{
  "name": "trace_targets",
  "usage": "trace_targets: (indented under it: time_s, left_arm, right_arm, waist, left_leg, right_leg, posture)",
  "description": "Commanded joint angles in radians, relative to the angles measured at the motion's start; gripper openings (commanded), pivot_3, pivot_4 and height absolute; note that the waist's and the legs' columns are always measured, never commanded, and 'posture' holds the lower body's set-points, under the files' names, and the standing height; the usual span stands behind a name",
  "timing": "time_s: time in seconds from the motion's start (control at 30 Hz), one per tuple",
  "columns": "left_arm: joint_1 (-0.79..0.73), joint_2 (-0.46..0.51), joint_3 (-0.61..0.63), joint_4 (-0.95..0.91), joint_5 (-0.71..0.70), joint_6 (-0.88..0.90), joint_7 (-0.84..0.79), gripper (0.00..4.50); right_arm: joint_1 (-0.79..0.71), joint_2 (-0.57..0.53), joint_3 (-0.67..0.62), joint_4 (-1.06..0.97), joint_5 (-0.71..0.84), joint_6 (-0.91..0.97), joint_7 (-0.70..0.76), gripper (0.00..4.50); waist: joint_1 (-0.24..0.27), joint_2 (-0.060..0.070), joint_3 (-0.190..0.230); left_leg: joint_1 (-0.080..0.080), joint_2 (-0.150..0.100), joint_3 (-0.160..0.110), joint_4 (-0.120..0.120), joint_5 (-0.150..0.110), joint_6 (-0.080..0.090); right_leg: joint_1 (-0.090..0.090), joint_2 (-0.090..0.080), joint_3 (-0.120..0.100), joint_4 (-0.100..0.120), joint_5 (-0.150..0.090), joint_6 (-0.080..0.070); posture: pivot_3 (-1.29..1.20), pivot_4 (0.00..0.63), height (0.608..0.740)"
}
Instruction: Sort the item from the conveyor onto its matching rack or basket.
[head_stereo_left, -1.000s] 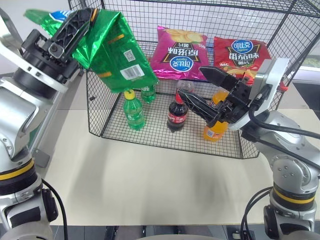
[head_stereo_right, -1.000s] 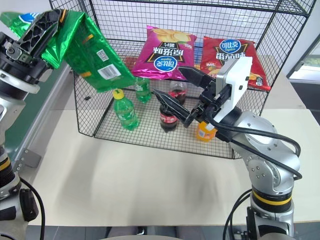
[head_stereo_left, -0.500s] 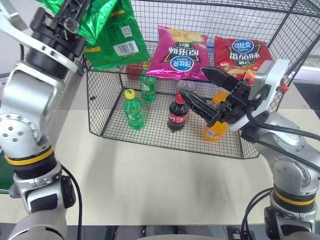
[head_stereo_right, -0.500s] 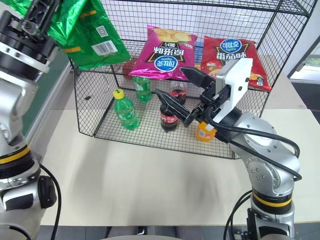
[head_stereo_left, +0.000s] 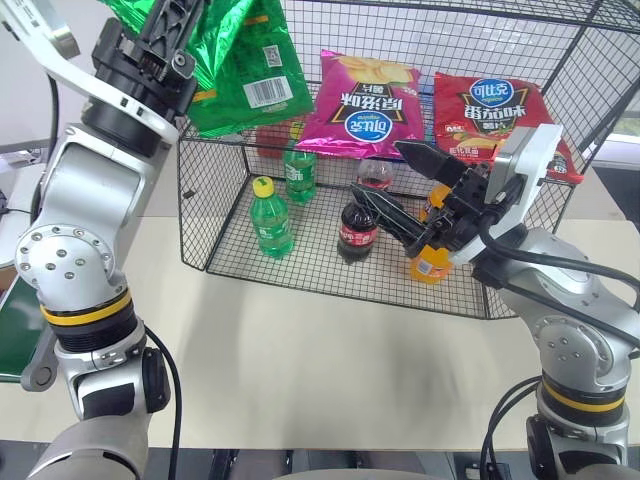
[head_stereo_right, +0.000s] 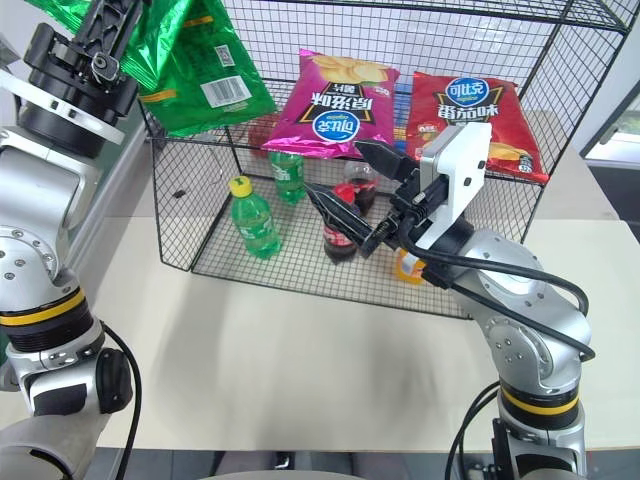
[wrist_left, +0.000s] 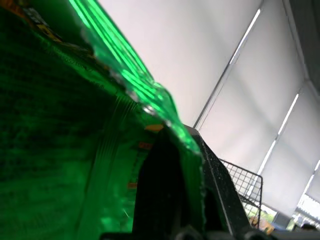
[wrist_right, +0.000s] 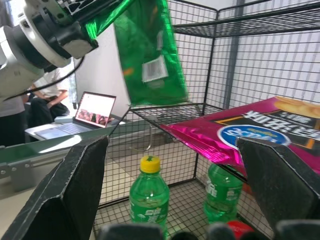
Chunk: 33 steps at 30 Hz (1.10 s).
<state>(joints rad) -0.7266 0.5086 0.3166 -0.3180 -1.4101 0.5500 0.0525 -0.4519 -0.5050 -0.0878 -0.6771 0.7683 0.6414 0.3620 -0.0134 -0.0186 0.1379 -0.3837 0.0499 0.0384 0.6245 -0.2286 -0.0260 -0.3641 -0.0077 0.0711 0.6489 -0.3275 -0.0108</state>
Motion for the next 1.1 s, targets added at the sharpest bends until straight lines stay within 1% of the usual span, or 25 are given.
trace_targets:
  time_s: [0.03, 0.17, 0.33, 0.4, 0.6, 0.7, 0.8, 0.9, 0.93, 1.1]
  left_arm:
    - [0.083, 0.006, 0.019, -0.065, -0.001, 0.023, 0.005, 0.03]
    - [0.192, 0.006, 0.012, -0.136, 0.014, 0.034, 0.02, 0.03]
    - [0.256, 0.01, 0.023, -0.171, -0.001, 0.041, 0.042, 0.03]
    - [0.26, 0.006, 0.024, -0.178, -0.015, 0.038, 0.047, 0.03]
    - [0.136, 0.019, 0.025, -0.155, -0.022, 0.024, 0.073, 0.03]
    - [0.068, 0.027, 0.013, -0.121, 0.037, 0.017, 0.054, 0.03]
    - [0.001, 0.033, -0.008, -0.052, 0.161, -0.016, 0.001, 0.03]
    - [-0.018, 0.035, -0.042, 0.009, 0.301, -0.058, -0.086, 0.03]
    - [-0.023, 0.031, -0.049, 0.021, 0.326, -0.067, -0.107, 0.03]
    - [-0.021, -0.022, -0.047, 0.051, 0.368, -0.085, -0.175, 0.03]
  right_arm:
    - [-0.006, 0.002, -0.012, -0.021, -0.005, -0.018, -0.003, 4.5]
    - [0.003, 0.002, -0.011, -0.027, -0.006, -0.014, -0.005, 4.5]
    - [0.004, 0.001, -0.009, -0.027, -0.004, -0.011, -0.002, 4.5]
    - [0.006, 0.0, -0.008, -0.025, -0.006, -0.011, -0.001, 4.5]
    - [0.005, 0.0, -0.001, -0.02, -0.011, -0.014, 0.01, 4.5]
    - [0.005, 0.003, 0.001, -0.017, -0.016, -0.015, 0.01, 4.5]
    - [0.004, 0.007, 0.003, -0.018, -0.017, -0.015, 0.008, 4.5]
    - [0.006, 0.009, 0.005, -0.018, -0.022, -0.016, 0.007, 4.5]
    - [0.007, 0.009, 0.006, -0.019, -0.025, -0.017, 0.007, 4.5]
    - [0.018, 0.01, 0.006, -0.027, -0.026, -0.016, 0.001, 4.5]
  waist:
    - [-0.004, 0.0, 0.0]
    - [0.0, 0.0, 0.0]
    - [0.002, 0.0, 0.0]
    - [0.002, 0.0, 0.0]
    - [0.003, 0.0, 0.0]
    - [0.001, 0.0, 0.0]
    - [0.002, 0.0, 0.0]
    - [0.001, 0.0, 0.0]
    - [0.001, 0.0, 0.0]
    - [0.002, 0.0, 0.0]
  left_leg:
    - [0.0, 0.0, 0.0, 0.0, 0.0, 0.0]
    - [-0.002, 0.001, -0.004, 0.0, 0.001, -0.002]
    - [-0.003, 0.0, -0.006, 0.0, 0.002, -0.001]
    - [-0.003, 0.0, -0.006, 0.0, 0.001, 0.001]
    - [-0.005, -0.001, -0.008, 0.0, 0.001, 0.003]
    - [-0.005, -0.001, -0.008, 0.0, 0.002, 0.003]
    - [-0.005, -0.001, -0.008, 0.0, 0.002, 0.002]
    - [-0.004, -0.001, -0.008, 0.0, 0.003, 0.002]
    - [-0.004, -0.002, -0.008, 0.0, 0.005, -0.002]
    - [-0.005, -0.001, -0.008, 0.0, 0.005, -0.001]
  right_leg:
    - [0.0, 0.0, 0.0, 0.0, 0.0, 0.0]
    - [-0.001, 0.0, 0.0, 0.001, 0.0, 0.0]
    - [-0.001, 0.0, 0.0, 0.001, 0.0, 0.0]
    - [-0.001, 0.0, 0.0, 0.001, 0.0, 0.0]
    - [-0.001, 0.001, -0.001, 0.001, 0.0, 0.0]
    - [-0.001, 0.001, -0.001, 0.001, 0.0, 0.0]
    - [-0.001, 0.002, -0.001, 0.002, 0.0, 0.0]
    - [-0.002, 0.002, -0.001, 0.002, 0.0, 0.0]
    - [-0.002, 0.002, -0.001, 0.002, 0.0, 0.0]
    - [-0.003, 0.001, -0.001, 0.002, 0.0, 0.0]
  posture:
    - [0.0, 0.15, 0.74]
    - [0.0, 0.15, 0.74]
    - [0.0, 0.15, 0.74]
    - [0.0, 0.15, 0.74]
    - [0.0, 0.15, 0.74]
    - [0.0, 0.15, 0.74]
    - [0.0, 0.15, 0.74]
    - [0.0, 0.15, 0.74]
    - [0.0, 0.15, 0.74]
    - [0.0, 0.15, 0.74]
